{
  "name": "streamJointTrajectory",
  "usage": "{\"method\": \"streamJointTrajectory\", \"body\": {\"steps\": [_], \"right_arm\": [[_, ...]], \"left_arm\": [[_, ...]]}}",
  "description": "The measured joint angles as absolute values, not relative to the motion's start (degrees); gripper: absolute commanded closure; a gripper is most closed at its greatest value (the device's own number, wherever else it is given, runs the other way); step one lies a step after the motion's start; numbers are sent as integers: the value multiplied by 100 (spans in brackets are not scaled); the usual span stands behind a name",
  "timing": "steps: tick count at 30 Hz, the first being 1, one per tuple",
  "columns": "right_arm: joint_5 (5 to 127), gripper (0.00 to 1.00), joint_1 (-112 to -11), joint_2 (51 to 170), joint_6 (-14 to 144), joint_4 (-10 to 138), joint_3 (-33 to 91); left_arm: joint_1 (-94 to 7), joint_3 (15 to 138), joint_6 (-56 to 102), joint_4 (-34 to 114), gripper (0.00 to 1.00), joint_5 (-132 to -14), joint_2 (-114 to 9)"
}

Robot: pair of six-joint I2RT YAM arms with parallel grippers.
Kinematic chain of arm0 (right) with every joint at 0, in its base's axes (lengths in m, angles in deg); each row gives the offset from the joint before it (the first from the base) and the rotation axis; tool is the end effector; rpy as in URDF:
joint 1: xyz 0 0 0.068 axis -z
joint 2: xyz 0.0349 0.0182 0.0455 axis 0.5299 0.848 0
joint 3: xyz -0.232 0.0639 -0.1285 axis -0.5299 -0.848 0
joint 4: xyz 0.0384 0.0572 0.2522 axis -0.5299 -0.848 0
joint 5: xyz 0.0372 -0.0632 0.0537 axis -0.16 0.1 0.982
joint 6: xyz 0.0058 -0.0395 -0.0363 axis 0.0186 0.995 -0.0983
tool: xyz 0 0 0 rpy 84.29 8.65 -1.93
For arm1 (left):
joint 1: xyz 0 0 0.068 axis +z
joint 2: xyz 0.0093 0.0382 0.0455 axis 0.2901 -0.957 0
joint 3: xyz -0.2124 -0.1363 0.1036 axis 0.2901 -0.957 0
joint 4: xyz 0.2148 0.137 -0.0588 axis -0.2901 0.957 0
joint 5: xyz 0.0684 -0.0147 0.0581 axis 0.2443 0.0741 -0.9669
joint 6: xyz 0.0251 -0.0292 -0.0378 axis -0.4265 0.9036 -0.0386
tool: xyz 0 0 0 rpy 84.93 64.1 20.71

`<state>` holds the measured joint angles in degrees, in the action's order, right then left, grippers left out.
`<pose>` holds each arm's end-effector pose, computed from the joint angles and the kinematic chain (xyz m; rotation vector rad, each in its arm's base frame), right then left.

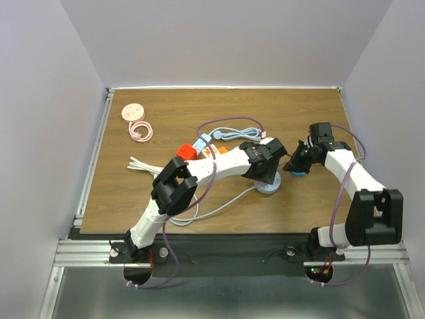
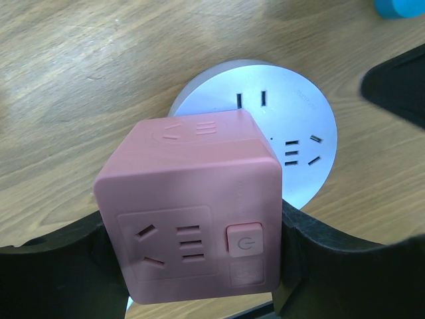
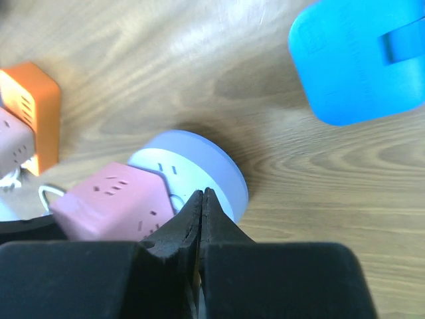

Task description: Pull the plug off the socket

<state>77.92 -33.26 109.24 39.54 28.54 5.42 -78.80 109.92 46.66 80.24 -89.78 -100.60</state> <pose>0.2651 0.0177 0.2140 0.6356 2.6717 0.6277 0.2299 -0.4202 0.2241 0.5390 2.5488 -0.4686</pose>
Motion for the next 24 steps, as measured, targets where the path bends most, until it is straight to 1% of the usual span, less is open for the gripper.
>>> {"method": "streamJointTrajectory", "body": {"steps": [4, 11, 16, 20, 24], "right_arm": [[7645, 100, -3326, 10692, 3972, 2773, 610], [8107, 100, -3387, 11144, 4133, 2751, 498], [8426, 100, -3809, 11372, 4168, 2804, 323], [8413, 100, -4036, 11422, 4129, 2922, 109], [8308, 99, -4023, 11577, 4031, 2972, 65]], "left_arm": [[-7893, 10992, 4666, 7991, 100, -8924, -10062], [-7893, 10995, 4664, 7954, 100, -8887, -10079], [-7891, 11095, 4660, 7952, 100, -8867, -10213], [-7891, 11115, 4644, 7978, 100, -8834, -10333], [-7888, 11141, 4620, 7991, 100, -8823, -10357]]}}
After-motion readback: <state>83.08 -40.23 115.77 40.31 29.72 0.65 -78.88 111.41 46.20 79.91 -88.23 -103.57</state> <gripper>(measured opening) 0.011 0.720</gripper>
